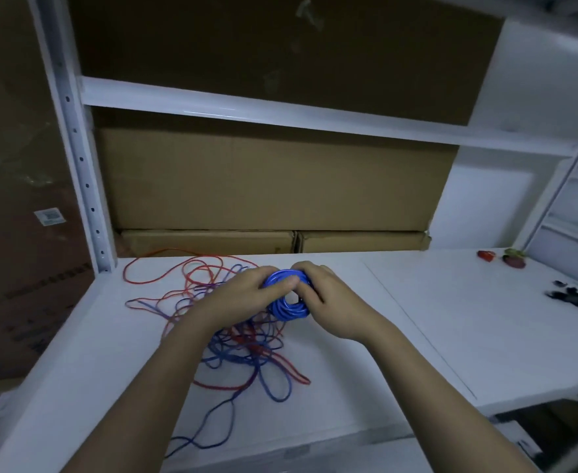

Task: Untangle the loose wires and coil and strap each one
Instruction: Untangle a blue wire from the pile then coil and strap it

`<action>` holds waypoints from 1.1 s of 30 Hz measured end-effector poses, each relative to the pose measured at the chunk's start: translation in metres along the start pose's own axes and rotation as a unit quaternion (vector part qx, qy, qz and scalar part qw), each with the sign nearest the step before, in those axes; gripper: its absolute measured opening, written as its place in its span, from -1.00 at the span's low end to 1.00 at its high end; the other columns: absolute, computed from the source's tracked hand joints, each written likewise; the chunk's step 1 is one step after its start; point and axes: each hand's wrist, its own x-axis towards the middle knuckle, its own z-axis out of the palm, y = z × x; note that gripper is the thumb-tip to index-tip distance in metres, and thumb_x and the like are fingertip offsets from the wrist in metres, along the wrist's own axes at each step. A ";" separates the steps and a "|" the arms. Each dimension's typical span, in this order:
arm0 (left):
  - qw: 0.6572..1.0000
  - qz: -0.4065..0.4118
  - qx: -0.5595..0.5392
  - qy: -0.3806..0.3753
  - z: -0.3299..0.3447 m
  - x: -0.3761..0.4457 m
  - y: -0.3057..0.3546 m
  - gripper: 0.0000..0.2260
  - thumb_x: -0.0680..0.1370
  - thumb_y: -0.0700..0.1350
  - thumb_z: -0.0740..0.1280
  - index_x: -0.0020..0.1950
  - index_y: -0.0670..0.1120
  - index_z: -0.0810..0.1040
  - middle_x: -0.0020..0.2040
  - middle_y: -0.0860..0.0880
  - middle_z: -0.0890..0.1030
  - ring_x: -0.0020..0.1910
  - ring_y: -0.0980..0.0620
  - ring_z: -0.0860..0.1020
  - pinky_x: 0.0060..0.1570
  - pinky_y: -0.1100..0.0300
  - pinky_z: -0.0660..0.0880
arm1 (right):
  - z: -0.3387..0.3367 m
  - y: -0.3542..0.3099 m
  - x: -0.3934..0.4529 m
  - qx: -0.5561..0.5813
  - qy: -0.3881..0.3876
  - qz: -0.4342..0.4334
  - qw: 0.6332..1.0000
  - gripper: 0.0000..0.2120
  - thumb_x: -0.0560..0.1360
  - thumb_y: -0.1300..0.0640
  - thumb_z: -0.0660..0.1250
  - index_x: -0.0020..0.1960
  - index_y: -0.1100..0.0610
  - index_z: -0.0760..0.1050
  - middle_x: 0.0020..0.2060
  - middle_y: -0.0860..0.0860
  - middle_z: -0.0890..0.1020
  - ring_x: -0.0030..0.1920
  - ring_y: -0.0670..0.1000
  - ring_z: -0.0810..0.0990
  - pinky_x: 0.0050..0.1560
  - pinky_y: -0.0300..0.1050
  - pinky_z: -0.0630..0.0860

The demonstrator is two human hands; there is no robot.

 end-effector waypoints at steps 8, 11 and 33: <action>0.999 0.013 -0.025 -0.038 0.126 0.073 0.075 -0.66 0.58 0.20 0.17 0.12 -0.03 0.49 -0.03 -0.05 0.57 -0.07 0.01 0.51 0.04 0.10 0.46 | -0.088 0.088 -0.092 0.202 0.094 0.068 0.973 -0.75 0.61 -0.10 0.09 0.18 -0.07 0.46 -0.04 -0.24 0.55 -0.02 -0.21 0.50 0.02 -0.36 0.40; 0.997 0.023 -0.071 -0.022 0.184 0.094 0.103 -0.72 0.61 0.16 0.13 0.10 0.00 0.47 -0.06 0.04 0.56 -0.09 0.08 0.52 -0.03 0.19 0.45 | -0.109 0.116 -0.125 0.239 0.173 0.083 0.952 -0.68 0.64 -0.11 -0.01 0.21 -0.03 0.43 0.02 -0.14 0.56 0.01 -0.15 0.53 0.07 -0.30 0.46; 0.994 -0.030 -0.094 -0.054 0.432 0.297 0.188 -0.59 0.62 0.20 0.04 0.07 -0.08 0.49 -0.04 -0.05 0.58 -0.07 -0.01 0.58 0.00 0.11 0.52 | -0.258 0.372 -0.189 0.077 0.236 0.230 0.941 -0.74 0.67 0.09 0.01 0.07 0.10 0.47 -0.08 0.01 0.55 -0.15 0.01 0.53 -0.16 -0.19 0.40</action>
